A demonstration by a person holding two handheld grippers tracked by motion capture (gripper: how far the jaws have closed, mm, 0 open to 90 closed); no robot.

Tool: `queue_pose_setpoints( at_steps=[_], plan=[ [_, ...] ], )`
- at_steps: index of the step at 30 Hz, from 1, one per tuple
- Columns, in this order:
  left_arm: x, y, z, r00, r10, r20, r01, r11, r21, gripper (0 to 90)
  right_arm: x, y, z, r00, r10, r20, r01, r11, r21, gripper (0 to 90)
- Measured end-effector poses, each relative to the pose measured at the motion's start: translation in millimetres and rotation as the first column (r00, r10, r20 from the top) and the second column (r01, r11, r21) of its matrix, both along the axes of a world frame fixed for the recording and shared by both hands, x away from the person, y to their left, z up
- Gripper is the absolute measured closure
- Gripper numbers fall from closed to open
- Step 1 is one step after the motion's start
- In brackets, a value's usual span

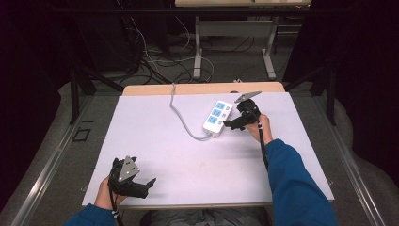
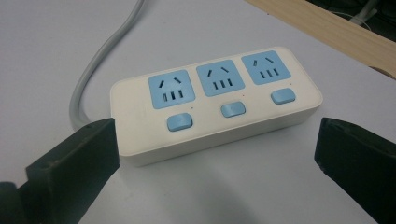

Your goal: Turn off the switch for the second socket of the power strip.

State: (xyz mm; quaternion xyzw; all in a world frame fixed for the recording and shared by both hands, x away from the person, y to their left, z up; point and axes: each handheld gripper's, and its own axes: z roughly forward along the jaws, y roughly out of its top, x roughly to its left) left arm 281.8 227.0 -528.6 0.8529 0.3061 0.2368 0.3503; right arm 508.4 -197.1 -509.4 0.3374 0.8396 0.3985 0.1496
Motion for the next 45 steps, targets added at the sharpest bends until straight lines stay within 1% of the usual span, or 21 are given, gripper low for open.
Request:
queue_pose_setpoints(
  at_steps=[5,6,7,9,11,12,13,14,17,18,19,21,22,23,24,25,29,34,35,40,45],
  plan=[
    [0.4,0.1,0.0,1.0000,-0.001,-0.002,0.001,1.0000,0.000,0.1,6.3,5.6,-0.2,1.0000,0.000,0.007,0.000,1.000,0.001,0.0],
    [0.4,0.0,0.0,1.0000,-0.002,-0.003,0.002,1.0000,0.001,0.1,6.5,7.8,0.0,1.0000,-0.004,-0.003,0.004,1.000,0.010,0.0],
    [0.5,-0.1,-0.1,1.0000,-0.003,-0.004,0.003,1.0000,0.001,0.2,7.7,8.7,-0.3,0.9999,0.003,0.010,-0.003,1.000,0.004,0.0],
    [0.7,-0.1,-0.5,1.0000,-0.003,-0.004,0.003,1.0000,0.000,0.1,8.2,10.9,-0.3,1.0000,-0.006,0.006,0.006,1.000,0.014,0.0],
    [0.7,-0.1,-0.5,1.0000,-0.003,-0.005,0.003,1.0000,0.000,0.1,9.3,12.1,0.2,0.9998,-0.010,0.019,0.010,1.000,0.019,3.6],
    [0.7,0.0,-0.4,1.0000,-0.004,-0.003,0.004,1.0000,0.002,0.1,9.5,12.3,0.4,0.9996,-0.017,0.021,0.016,1.000,0.026,9.0],
    [0.7,0.0,-0.4,1.0000,-0.004,-0.003,0.004,1.0000,0.002,0.1,9.5,12.3,0.4,0.9996,-0.017,0.021,0.016,1.000,0.026,9.0],
    [0.7,0.1,-0.4,1.0000,-0.004,-0.003,0.004,1.0000,0.002,0.1,9.8,11.9,1.3,0.9991,-0.032,0.030,0.031,0.999,0.027,17.5],
    [0.7,-0.3,-0.4,1.0000,-0.004,-0.003,0.004,1.0000,0.004,0.1,10.9,12.1,1.5,0.9979,-0.052,0.038,0.051,0.998,0.030,30.2],
    [0.7,-0.3,-0.4,1.0000,-0.004,-0.003,0.004,1.0000,0.004,0.1,10.7,12.5,1.6,0.9976,-0.063,0.030,0.062,0.998,0.034,34.4],
    [0.6,-0.5,-0.5,1.0000,-0.003,-0.005,0.003,1.0000,0.002,0.1,11.2,12.3,1.4,0.9972,-0.065,0.037,0.064,0.997,0.031,42.0],
    [0.7,-0.5,-0.6,1.0000,0.000,-0.004,0.000,1.0000,0.004,0.1,12.0,12.6,0.6,0.9962,-0.081,0.033,0.080,0.996,0.028,51.7],
    [0.7,-0.5,-0.6,1.0000,0.000,-0.004,0.000,1.0000,0.004,0.1,12.0,12.6,0.6,0.9962,-0.081,0.033,0.080,0.996,0.028,51.7],
    [0.7,-0.7,-0.6,1.0000,0.000,-0.004,0.000,1.0000,0.004,0.1,14.1,11.9,-1.0,0.9957,-0.085,0.037,0.084,0.996,0.025,60.4],
    [0.7,-0.7,-0.6,1.0000,0.000,-0.004,0.000,1.0000,0.004,0.1,13.9,11.9,-0.9,0.9949,-0.097,0.025,0.097,0.995,0.026,65.8],
    [0.7,-0.7,-0.7,1.0000,0.000,-0.005,0.000,1.0000,0.005,0.2,15.1,11.8,-1.8,0.9953,-0.094,0.022,0.094,0.995,0.035,69.9],
    [0.7,-0.4,-0.8,1.0000,0.002,-0.005,-0.002,1.0000,0.001,0.1,16.7,11.9,-3.5,0.9937,-0.108,0.031,0.107,0.994,0.036,88.3],
    [0.7,-0.9,-0.9,1.0000,-0.003,-0.008,0.003,1.0000,0.004,0.1,17.1,14.3,-2.6,0.9900,-0.136,0.039,0.134,0.990,0.043,90.0],
    [1.0,-0.4,-0.5,1.0000,-0.004,-0.001,0.004,0.9999,0.011,0.1,17.9,14.9,-3.1,0.9892,-0.137,0.050,0.136,0.990,0.036,90.0],
    [0.9,-0.9,-0.8,1.0000,-0.002,-0.003,0.002,1.0000,0.008,0.1,19.3,20.4,-6.3,0.9858,-0.153,0.070,0.152,0.988,0.015,90.0],
    [0.9,-0.8,-0.9,1.0000,-0.004,-0.007,0.004,1.0000,0.009,0.1,20.4,27.0,-12.0,0.9844,-0.163,0.067,0.163,0.987,-0.006,90.0]
  ],
)
